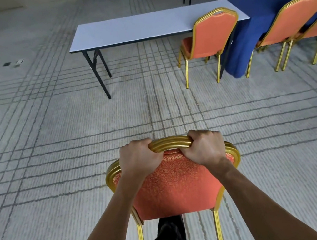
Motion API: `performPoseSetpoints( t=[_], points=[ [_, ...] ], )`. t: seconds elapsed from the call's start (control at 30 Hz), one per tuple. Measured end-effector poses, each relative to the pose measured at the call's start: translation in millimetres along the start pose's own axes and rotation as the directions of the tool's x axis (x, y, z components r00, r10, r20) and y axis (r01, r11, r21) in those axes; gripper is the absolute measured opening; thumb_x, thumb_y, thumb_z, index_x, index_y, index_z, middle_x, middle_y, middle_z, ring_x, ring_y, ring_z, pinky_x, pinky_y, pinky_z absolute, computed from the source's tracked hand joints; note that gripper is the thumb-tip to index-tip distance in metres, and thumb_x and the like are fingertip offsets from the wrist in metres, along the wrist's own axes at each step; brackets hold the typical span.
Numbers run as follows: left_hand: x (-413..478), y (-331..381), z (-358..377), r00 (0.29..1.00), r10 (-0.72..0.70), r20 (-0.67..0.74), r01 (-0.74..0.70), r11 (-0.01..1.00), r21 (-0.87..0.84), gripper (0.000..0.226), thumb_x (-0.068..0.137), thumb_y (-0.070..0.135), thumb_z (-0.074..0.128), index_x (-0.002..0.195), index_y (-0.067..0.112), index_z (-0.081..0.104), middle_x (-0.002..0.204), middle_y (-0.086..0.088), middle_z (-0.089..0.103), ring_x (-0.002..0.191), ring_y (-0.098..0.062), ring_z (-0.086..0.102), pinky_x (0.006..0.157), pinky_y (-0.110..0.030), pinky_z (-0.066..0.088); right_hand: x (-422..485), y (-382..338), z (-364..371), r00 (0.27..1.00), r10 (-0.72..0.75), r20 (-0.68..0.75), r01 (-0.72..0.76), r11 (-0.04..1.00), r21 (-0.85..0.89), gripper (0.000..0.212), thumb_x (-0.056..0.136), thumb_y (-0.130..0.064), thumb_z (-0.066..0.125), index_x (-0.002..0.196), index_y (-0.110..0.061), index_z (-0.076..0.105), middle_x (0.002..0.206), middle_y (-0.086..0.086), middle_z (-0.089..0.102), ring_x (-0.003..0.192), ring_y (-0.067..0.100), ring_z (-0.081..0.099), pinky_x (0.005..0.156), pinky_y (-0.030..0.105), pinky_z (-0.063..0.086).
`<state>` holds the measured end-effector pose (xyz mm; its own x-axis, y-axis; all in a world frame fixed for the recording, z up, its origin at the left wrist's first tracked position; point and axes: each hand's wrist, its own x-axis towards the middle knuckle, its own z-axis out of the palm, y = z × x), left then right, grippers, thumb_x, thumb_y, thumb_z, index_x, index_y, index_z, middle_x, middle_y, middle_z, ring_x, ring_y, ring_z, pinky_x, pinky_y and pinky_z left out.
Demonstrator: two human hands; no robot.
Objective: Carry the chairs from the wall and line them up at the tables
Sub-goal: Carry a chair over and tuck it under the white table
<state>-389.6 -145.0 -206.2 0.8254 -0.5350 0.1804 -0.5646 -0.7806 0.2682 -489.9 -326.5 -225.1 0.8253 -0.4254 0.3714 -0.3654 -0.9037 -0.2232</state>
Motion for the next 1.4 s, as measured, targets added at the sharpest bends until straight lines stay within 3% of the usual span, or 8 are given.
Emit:
performPoseSetpoints(
  t=[0.2,0.43,0.63,0.7,0.87,1.1,1.3,1.4],
  points=[
    [131.7,-12.7,33.4,0.998,0.061,0.013,-0.060,0.998,-0.027,0.034,0.069,0.050,0.063,0.059,0.021,0.048,0.051,0.004,0.054,0.052,-0.023,0.054,0.057,-0.029,0.036,115.0,23.3,47.6,0.999,0.028,-0.032,-0.029,1.000,-0.011,0.033,0.068,-0.050,0.057,0.059,-0.019,0.061,0.050,0.000,0.061,0.042,0.030,0.059,0.045,0.028,0.042],
    [264.3,-12.4,43.4,0.995,0.091,0.039,-0.089,0.995,-0.049,0.036,0.070,0.054,0.055,0.061,0.019,0.054,0.051,0.008,0.049,0.051,-0.017,0.047,0.057,-0.027,0.035,235.4,48.2,73.9,0.997,0.029,-0.065,-0.030,0.999,-0.014,0.032,0.069,-0.047,0.057,0.056,-0.018,0.057,0.047,0.000,0.057,0.040,0.028,0.056,0.042,0.027,0.041],
    [376.4,0.5,68.8,0.991,0.133,0.005,-0.132,0.987,-0.096,0.042,0.071,0.050,0.057,0.051,0.027,0.028,0.045,0.013,0.034,0.043,-0.012,0.037,0.052,-0.023,0.028,336.2,91.7,113.3,0.996,0.018,-0.090,-0.019,1.000,-0.008,0.032,0.066,-0.040,0.073,0.053,-0.018,0.053,0.043,-0.001,0.052,0.035,0.026,0.050,0.044,0.023,0.028],
    [418.4,8.5,81.4,0.991,0.132,0.019,-0.130,0.989,-0.075,0.043,0.073,0.047,0.060,0.051,0.027,0.030,0.044,0.012,0.036,0.041,-0.008,0.035,0.050,-0.022,0.026,372.7,111.2,129.5,0.995,0.021,-0.094,-0.022,1.000,-0.004,0.031,0.067,-0.041,0.071,0.053,-0.018,0.054,0.044,-0.002,0.052,0.036,0.027,0.050,0.046,0.022,0.028],
    [507.8,29.2,107.7,0.994,0.045,0.104,-0.040,0.998,-0.045,0.038,0.081,0.045,0.062,0.055,0.027,0.040,0.051,0.011,0.048,0.050,-0.011,0.048,0.058,-0.027,0.039,458.1,153.4,160.7,0.998,0.029,-0.056,-0.026,0.998,0.049,0.033,0.073,-0.046,0.057,0.053,-0.020,0.050,0.043,-0.005,0.049,0.035,0.022,0.047,0.046,0.022,0.028],
    [628.3,37.3,127.2,0.998,0.008,0.068,-0.003,0.997,-0.072,0.032,0.078,0.046,0.062,0.059,0.022,0.055,0.049,0.010,0.050,0.047,-0.010,0.049,0.055,-0.028,0.045,579.6,188.6,191.2,0.997,-0.014,-0.072,0.021,0.995,0.100,0.029,0.072,-0.042,0.053,0.053,-0.023,0.041,0.043,-0.010,0.034,0.036,0.016,0.027,0.044,0.020,0.028],
    [739.7,32.5,148.2,0.997,0.007,0.081,-0.001,0.997,-0.080,0.032,0.081,0.049,0.060,0.063,0.023,0.059,0.052,0.010,0.052,0.049,-0.012,0.051,0.057,-0.029,0.047,684.9,211.1,232.1,0.998,-0.057,-0.040,0.060,0.993,0.098,0.036,0.066,-0.027,0.067,0.055,-0.024,0.032,0.047,-0.012,0.025,0.036,0.015,0.027,0.047,0.019,0.019],
    [802.9,19.7,168.9,0.995,-0.003,0.101,0.011,0.997,-0.077,0.036,0.082,0.053,0.057,0.060,0.025,0.051,0.054,0.009,0.052,0.052,-0.016,0.052,0.058,-0.030,0.047,743.3,218.2,261.0,0.999,-0.048,-0.022,0.050,0.996,0.079,0.038,0.066,-0.028,0.070,0.056,-0.025,0.033,0.047,-0.012,0.027,0.036,0.014,0.028,0.047,0.018,0.015]
  ],
)
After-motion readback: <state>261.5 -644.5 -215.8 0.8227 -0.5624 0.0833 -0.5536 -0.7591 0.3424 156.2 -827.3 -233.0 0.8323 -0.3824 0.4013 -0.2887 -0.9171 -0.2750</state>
